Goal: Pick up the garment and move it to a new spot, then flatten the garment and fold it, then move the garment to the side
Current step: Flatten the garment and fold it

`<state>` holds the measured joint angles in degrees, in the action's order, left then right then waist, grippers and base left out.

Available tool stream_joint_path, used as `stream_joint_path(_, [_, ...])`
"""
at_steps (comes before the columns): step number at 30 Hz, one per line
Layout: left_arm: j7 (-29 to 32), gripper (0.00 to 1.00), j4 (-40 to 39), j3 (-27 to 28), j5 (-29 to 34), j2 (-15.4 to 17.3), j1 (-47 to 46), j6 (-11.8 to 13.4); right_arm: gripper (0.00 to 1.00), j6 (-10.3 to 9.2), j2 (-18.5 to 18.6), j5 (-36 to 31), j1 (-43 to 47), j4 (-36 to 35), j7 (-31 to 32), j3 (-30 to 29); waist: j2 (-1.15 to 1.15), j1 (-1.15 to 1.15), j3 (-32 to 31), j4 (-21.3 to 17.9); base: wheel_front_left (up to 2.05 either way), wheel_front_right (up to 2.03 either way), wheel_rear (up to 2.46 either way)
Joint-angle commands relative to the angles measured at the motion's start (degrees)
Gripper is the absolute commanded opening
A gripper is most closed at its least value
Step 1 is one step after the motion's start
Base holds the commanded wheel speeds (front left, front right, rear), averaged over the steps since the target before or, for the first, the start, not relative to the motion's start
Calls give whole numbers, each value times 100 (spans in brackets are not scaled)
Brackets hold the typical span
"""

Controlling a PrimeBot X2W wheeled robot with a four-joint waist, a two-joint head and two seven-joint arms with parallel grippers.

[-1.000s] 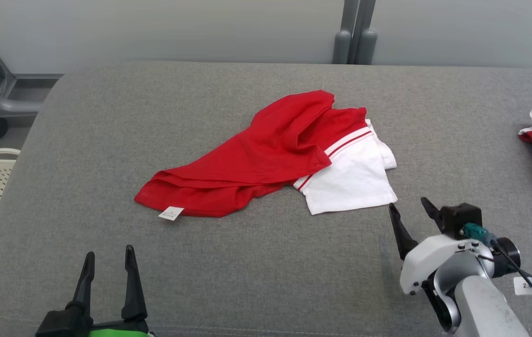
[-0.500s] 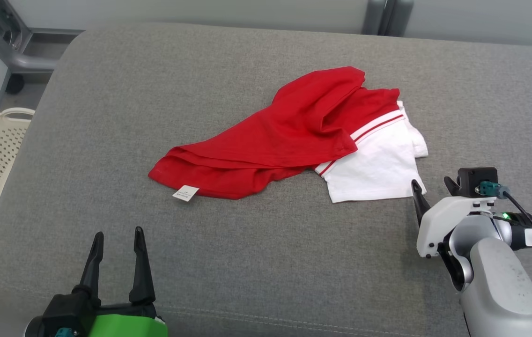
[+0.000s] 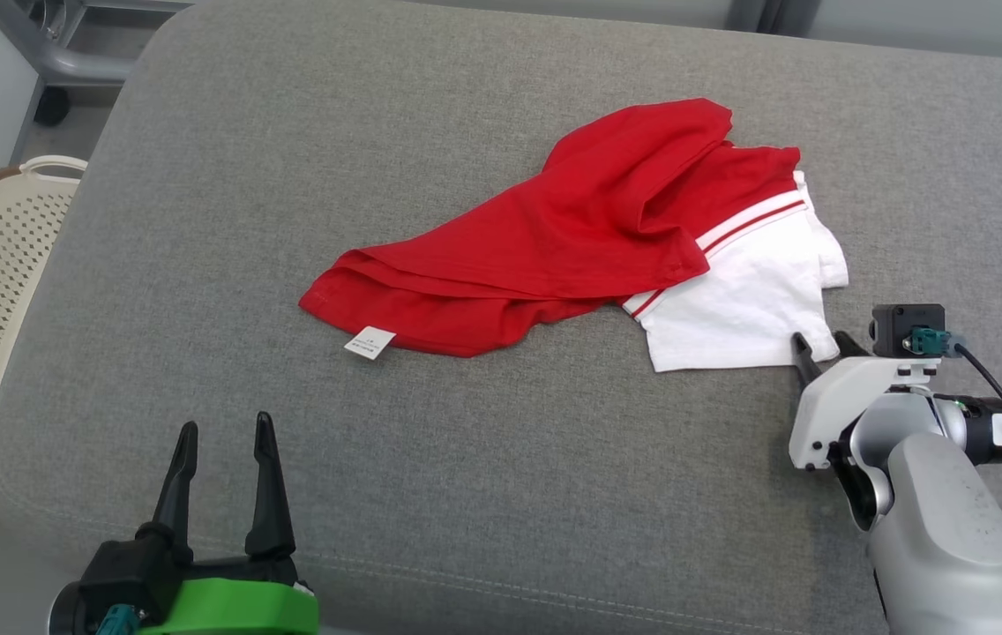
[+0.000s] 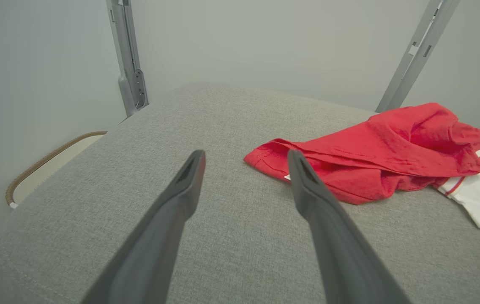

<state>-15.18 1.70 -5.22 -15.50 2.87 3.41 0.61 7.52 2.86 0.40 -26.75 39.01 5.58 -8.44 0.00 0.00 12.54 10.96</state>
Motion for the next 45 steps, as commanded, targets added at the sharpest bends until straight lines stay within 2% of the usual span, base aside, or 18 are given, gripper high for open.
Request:
stream_joint_path(1, [4,100,-1,24,-24,7,-111,45,0,-7,6,17,-3,147,-9,-6,0,0,7,-9,0,0,0])
stream_joint_path(6, [4,100,34,55,-49,7,-83,64,0,-10,27,3,1,215,-203,-179,0,0,-50,-78,0,0,0])
stream_joint_path(10, [4,100,43,74,-54,7,-41,64,0,-10,25,-200,118,143,-372,-547,0,0,-149,-185,0,0,0])
stream_joint_path(12, [4,100,53,91,-61,7,0,67,0,-10,22,-321,232,38,-390,-836,0,0,-225,-261,0,0,0])
stream_joint_path(19, [4,100,41,121,-45,7,70,66,0,-10,18,-408,543,-228,-299,-1215,0,0,-319,-412,0,0,0])
stream_joint_path(31, [4,100,86,136,14,7,72,11,0,-10,17,-179,1051,-503,-126,-1216,0,0,-431,-558,0,0,0])
stream_joint_path(32, [4,100,93,139,19,7,75,10,27,-10,17,-164,1071,-507,-129,-1200,0,0,-447,-560,0,0,0])
stream_joint_path(33, [4,100,105,146,32,7,86,8,100,-9,17,-163,1102,-509,-138,-1184,0,0,-469,-561,0,0,0])
stream_joint_path(40, [4,100,286,203,141,7,181,74,100,-9,13,13,1285,-595,-544,-1139,0,0,-650,-567,0,0,0])
stream_joint_path(45, [4,100,520,247,236,8,230,99,100,-8,11,219,1501,-737,-1102,-779,0,0,-858,-589,0,0,0])
